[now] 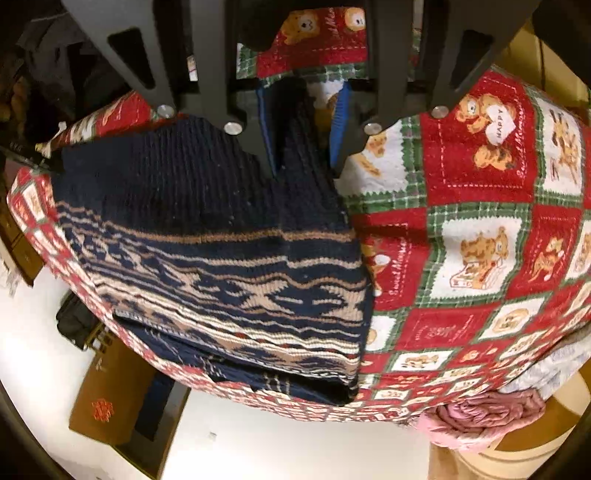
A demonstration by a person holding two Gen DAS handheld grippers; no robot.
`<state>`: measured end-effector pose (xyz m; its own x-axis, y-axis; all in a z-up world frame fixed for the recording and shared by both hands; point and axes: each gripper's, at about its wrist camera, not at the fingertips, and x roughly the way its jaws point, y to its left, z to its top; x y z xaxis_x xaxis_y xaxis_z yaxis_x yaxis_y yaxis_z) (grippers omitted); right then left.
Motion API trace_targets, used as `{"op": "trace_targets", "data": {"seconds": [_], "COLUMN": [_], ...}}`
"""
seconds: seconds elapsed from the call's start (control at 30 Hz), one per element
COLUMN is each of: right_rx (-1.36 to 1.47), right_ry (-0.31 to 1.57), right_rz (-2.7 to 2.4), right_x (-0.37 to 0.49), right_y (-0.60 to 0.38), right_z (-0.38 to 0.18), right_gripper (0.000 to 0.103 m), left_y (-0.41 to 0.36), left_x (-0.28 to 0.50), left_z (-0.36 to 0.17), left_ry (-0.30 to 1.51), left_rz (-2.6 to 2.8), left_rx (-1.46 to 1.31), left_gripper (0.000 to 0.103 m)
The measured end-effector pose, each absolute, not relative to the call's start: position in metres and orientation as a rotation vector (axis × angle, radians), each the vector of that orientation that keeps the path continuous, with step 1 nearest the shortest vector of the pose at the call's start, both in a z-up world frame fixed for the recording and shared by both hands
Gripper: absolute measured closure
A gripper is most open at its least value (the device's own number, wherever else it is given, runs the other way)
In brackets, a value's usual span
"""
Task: Fold small clothes
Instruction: 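Lift the gripped hem off the quilt with both tools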
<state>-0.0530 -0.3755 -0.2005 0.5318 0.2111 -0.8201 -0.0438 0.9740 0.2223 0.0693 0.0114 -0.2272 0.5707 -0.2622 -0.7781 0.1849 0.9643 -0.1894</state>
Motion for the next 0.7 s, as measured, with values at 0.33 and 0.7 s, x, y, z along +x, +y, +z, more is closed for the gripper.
{"op": "trace_targets", "data": {"seconds": [0.33, 0.7], "right_rx": [0.208, 0.162], "right_ry": [1.018, 0.994], "right_rz": [0.156, 0.169], "right_x": [-0.0505, -0.0544], "right_y": [-0.3799, -0.3745], "right_z": [-0.2079, -0.2018], "right_gripper": [0.088, 0.091], "left_y": [0.0079, 0.0098], "left_x": [0.0709, 0.0683], "left_z": [-0.2299, -0.2284], "left_ry": [0.944, 0.943], "left_rz": [-0.266, -0.292], "left_rx": [-0.060, -0.081], "left_gripper": [0.071, 0.092]}}
